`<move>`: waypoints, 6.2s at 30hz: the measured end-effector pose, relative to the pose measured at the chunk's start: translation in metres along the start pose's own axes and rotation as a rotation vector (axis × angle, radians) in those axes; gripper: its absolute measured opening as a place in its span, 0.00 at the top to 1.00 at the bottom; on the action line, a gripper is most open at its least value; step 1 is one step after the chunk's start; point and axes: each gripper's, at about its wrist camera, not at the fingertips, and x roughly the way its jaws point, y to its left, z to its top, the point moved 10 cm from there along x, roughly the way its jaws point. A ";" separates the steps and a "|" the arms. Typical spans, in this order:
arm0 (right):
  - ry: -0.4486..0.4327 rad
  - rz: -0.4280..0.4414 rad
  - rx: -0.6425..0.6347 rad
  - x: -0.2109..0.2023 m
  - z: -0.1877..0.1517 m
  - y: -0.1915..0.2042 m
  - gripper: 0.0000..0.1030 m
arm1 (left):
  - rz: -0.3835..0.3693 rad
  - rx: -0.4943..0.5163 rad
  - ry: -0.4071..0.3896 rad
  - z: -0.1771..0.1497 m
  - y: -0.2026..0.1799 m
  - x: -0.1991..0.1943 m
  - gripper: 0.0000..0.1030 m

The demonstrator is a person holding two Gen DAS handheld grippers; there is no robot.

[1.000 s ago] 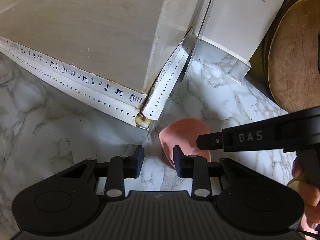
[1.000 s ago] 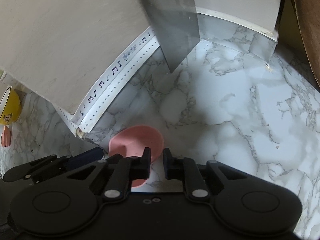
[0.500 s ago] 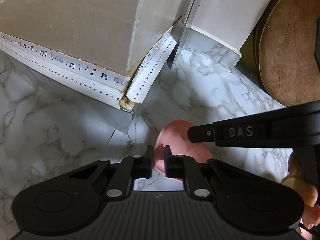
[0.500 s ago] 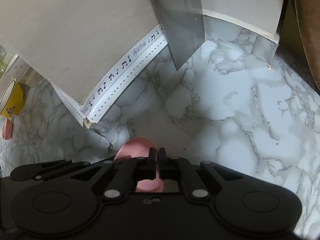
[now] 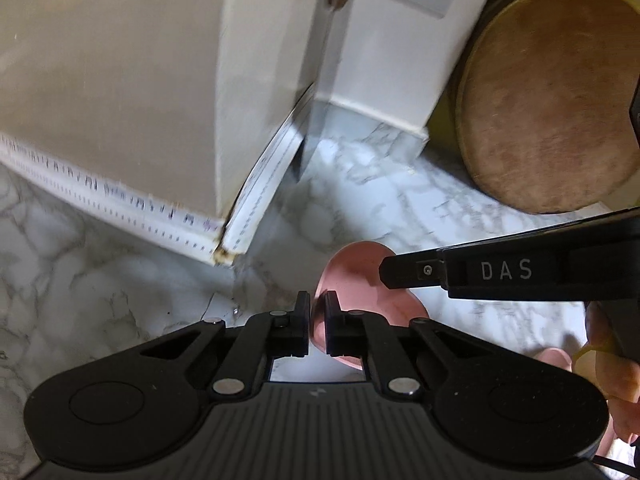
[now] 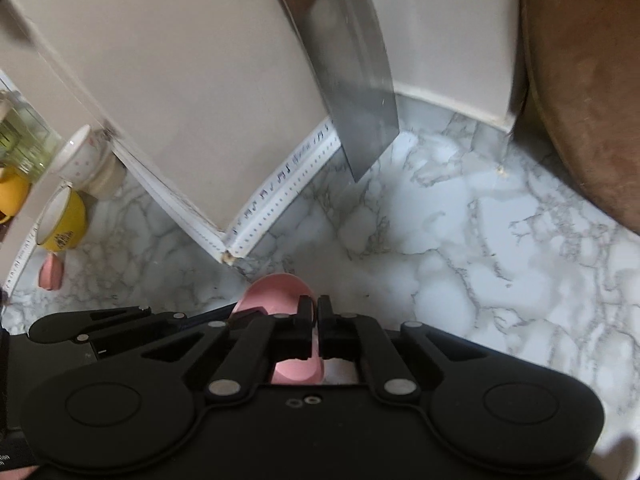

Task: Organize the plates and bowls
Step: 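Lift the heart dish with both grippers and carry it over the cream bowl, then lower the heart dish into the cream bowl and open both grippers, then move both grippers to the rim of the nested bowls, then close both grippers on the rim of the nested bowls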

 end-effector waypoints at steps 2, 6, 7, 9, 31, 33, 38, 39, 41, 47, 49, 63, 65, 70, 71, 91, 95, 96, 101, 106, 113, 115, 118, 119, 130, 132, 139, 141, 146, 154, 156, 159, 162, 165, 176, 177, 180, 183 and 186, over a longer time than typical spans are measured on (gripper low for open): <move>-0.012 0.006 0.006 -0.014 -0.002 0.001 0.97 | -0.007 0.010 -0.011 0.002 -0.007 -0.011 0.94; -0.026 0.011 -0.002 -0.038 -0.013 0.004 0.97 | -0.021 0.018 -0.019 0.000 -0.022 -0.032 0.94; -0.025 0.012 -0.004 -0.042 -0.016 0.005 0.97 | -0.023 0.023 -0.019 -0.002 -0.026 -0.037 0.94; -0.021 0.013 -0.011 -0.050 -0.023 0.006 0.97 | -0.026 0.034 -0.017 -0.007 -0.032 -0.046 0.94; 0.043 0.014 -0.048 -0.059 -0.097 0.014 0.97 | -0.005 0.066 0.053 -0.080 -0.055 -0.073 0.94; 0.052 0.004 -0.054 -0.055 -0.101 0.014 0.97 | 0.002 0.069 0.060 -0.084 -0.055 -0.070 0.94; 0.070 -0.018 -0.074 -0.047 -0.107 0.015 0.97 | 0.014 0.074 0.080 -0.092 -0.053 -0.063 0.94; 0.075 -0.022 -0.076 -0.046 -0.108 0.016 0.97 | 0.016 0.074 0.082 -0.093 -0.052 -0.062 0.94; 0.081 -0.032 -0.086 -0.044 -0.109 0.016 0.97 | 0.016 0.076 0.090 -0.096 -0.052 -0.060 0.94; 0.091 -0.064 -0.112 -0.035 -0.112 0.017 0.97 | 0.023 0.097 0.109 -0.101 -0.051 -0.054 0.94; 0.094 -0.067 -0.120 -0.034 -0.113 0.018 0.97 | 0.031 0.105 0.118 -0.102 -0.051 -0.051 0.94; 0.111 -0.065 -0.110 -0.029 -0.112 0.019 0.88 | 0.037 0.124 0.139 -0.107 -0.047 -0.043 0.94; 0.110 -0.065 -0.115 -0.031 -0.113 0.020 0.86 | 0.034 0.118 0.140 -0.107 -0.046 -0.043 0.94; 0.100 -0.045 -0.098 -0.038 -0.112 0.021 0.82 | 0.023 0.110 0.142 -0.106 -0.045 -0.044 0.94; 0.100 -0.037 -0.089 -0.040 -0.112 0.021 0.78 | 0.020 0.109 0.141 -0.106 -0.045 -0.045 0.94; -0.039 0.026 -0.091 -0.109 -0.111 0.023 0.62 | 0.033 0.122 -0.011 -0.094 -0.060 -0.098 0.94; -0.078 0.028 -0.102 -0.125 -0.116 0.021 0.56 | 0.049 0.103 -0.038 -0.095 -0.061 -0.113 0.94; -0.085 0.030 -0.103 -0.129 -0.117 0.021 0.54 | 0.054 0.099 -0.046 -0.096 -0.062 -0.117 0.94; -0.123 0.044 -0.114 -0.149 -0.124 0.020 0.48 | 0.070 0.069 -0.072 -0.099 -0.065 -0.133 0.93; -0.146 0.067 -0.109 -0.163 -0.132 0.019 0.41 | 0.070 0.046 -0.094 -0.102 -0.072 -0.146 0.83; -0.173 0.054 -0.094 -0.171 -0.139 0.018 0.23 | 0.065 0.037 -0.132 -0.103 -0.075 -0.157 0.40; -0.186 0.039 -0.075 -0.171 -0.139 0.015 0.15 | 0.052 0.038 -0.134 -0.102 -0.074 -0.158 0.36; -0.198 0.027 -0.045 -0.169 -0.139 0.013 0.05 | 0.037 0.040 -0.139 -0.099 -0.069 -0.155 0.31; -0.202 0.019 -0.035 -0.168 -0.139 0.012 0.04 | 0.030 0.039 -0.141 -0.097 -0.066 -0.153 0.27; -0.215 -0.079 0.167 -0.141 -0.154 -0.003 0.02 | -0.054 0.052 -0.075 -0.082 -0.023 -0.119 0.26; -0.191 -0.092 0.219 -0.132 -0.159 -0.005 0.02 | -0.061 0.062 -0.043 -0.080 -0.014 -0.109 0.26; -0.144 -0.176 0.319 -0.104 -0.170 -0.011 0.07 | -0.078 0.126 0.039 -0.075 0.001 -0.077 0.26; -0.132 -0.195 0.335 -0.096 -0.171 -0.011 0.12 | -0.086 0.141 0.058 -0.075 0.001 -0.069 0.26; -0.089 -0.210 0.365 -0.078 -0.175 -0.007 0.19 | -0.103 0.165 0.086 -0.076 -0.001 -0.055 0.26; -0.046 -0.215 0.370 -0.059 -0.176 -0.002 0.27 | -0.117 0.192 0.110 -0.079 -0.003 -0.046 0.26; -0.044 -0.207 0.376 -0.057 -0.175 0.000 0.28 | -0.115 0.201 0.115 -0.078 -0.003 -0.044 0.26; -0.034 -0.196 0.389 -0.052 -0.174 0.001 0.28 | -0.119 0.205 0.128 -0.079 -0.004 -0.039 0.27; -0.019 -0.178 0.399 -0.045 -0.174 0.003 0.29 | -0.131 0.195 0.146 -0.081 -0.005 -0.033 0.27; -0.007 -0.173 0.398 -0.038 -0.173 0.006 0.31 | -0.148 0.171 0.167 -0.084 -0.006 -0.028 0.27; -0.004 -0.156 0.389 -0.031 -0.170 0.011 0.37 | -0.181 0.141 0.198 -0.091 -0.011 -0.021 0.46; -0.004 -0.157 0.388 -0.031 -0.170 0.011 0.37 | -0.179 0.142 0.198 -0.092 -0.012 -0.021 0.49; -0.002 -0.157 0.378 -0.030 -0.169 0.011 0.37 | -0.189 0.136 0.205 -0.094 -0.013 -0.020 0.59; -0.004 -0.149 0.389 -0.030 -0.168 0.010 0.38 | -0.200 0.134 0.212 -0.095 -0.015 -0.020 0.65; -0.015 -0.144 0.419 -0.033 -0.169 0.006 0.38 | -0.202 0.136 0.210 -0.096 -0.016 -0.021 0.66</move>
